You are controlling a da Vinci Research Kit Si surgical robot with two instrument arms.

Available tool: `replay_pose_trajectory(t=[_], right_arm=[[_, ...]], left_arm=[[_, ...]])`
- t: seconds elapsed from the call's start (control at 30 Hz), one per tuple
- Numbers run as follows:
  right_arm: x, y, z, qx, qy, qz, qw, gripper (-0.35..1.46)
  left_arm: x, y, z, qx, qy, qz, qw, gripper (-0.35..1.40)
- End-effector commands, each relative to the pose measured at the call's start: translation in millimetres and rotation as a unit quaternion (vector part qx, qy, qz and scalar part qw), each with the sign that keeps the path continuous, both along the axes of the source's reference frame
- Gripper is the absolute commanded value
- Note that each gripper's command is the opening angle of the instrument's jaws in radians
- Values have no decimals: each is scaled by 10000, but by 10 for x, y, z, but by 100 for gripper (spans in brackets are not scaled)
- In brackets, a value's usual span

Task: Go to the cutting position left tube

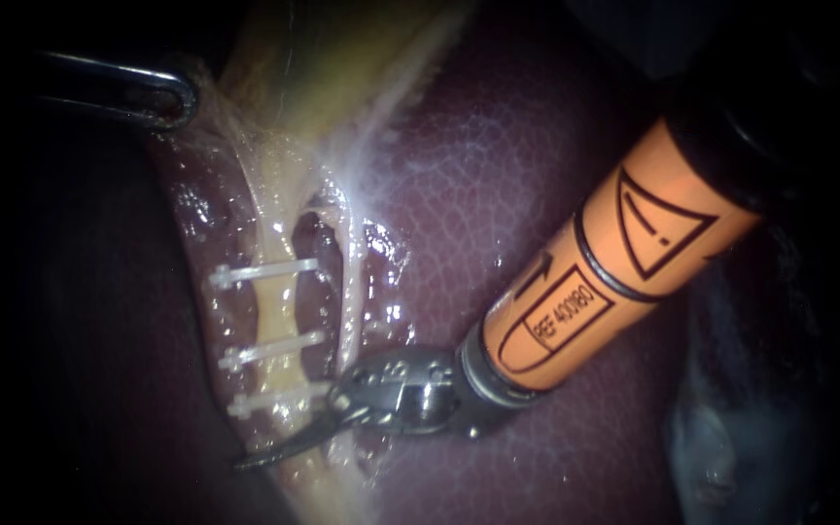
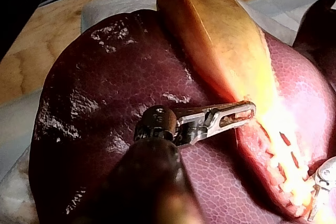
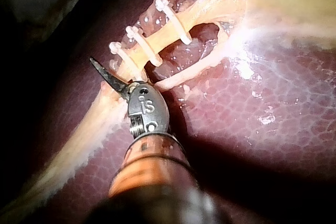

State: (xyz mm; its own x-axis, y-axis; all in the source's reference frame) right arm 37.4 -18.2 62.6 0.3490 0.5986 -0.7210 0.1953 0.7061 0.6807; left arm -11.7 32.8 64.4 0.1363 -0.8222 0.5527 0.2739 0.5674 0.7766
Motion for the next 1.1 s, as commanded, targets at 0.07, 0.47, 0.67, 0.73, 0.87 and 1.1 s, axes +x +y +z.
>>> replay_pose_trajectory(t=[0.07,0.47,0.67,0.73,0.87,1.1], right_arm=[[0,0,0,2,-3,-6,10000,140],[-27,18,5,82,-77,-121,9999,140],[-40,36,3,113,-114,-38,9999,140],[-44,44,3,132,-132,-2,9998,140],[-50,62,5,172,-165,61,9997,140],[-49,79,7,215,-194,116,9995,140]], left_arm=[[0,0,0,-1,-1,2,10000,-35],[1,0,0,-1,-2,4,10000,-35],[1,0,0,-1,-2,4,10000,-35],[1,0,0,-1,-2,4,10000,-35],[1,0,0,-1,-2,4,10000,-35],[1,0,0,-2,-1,2,10000,-35]])
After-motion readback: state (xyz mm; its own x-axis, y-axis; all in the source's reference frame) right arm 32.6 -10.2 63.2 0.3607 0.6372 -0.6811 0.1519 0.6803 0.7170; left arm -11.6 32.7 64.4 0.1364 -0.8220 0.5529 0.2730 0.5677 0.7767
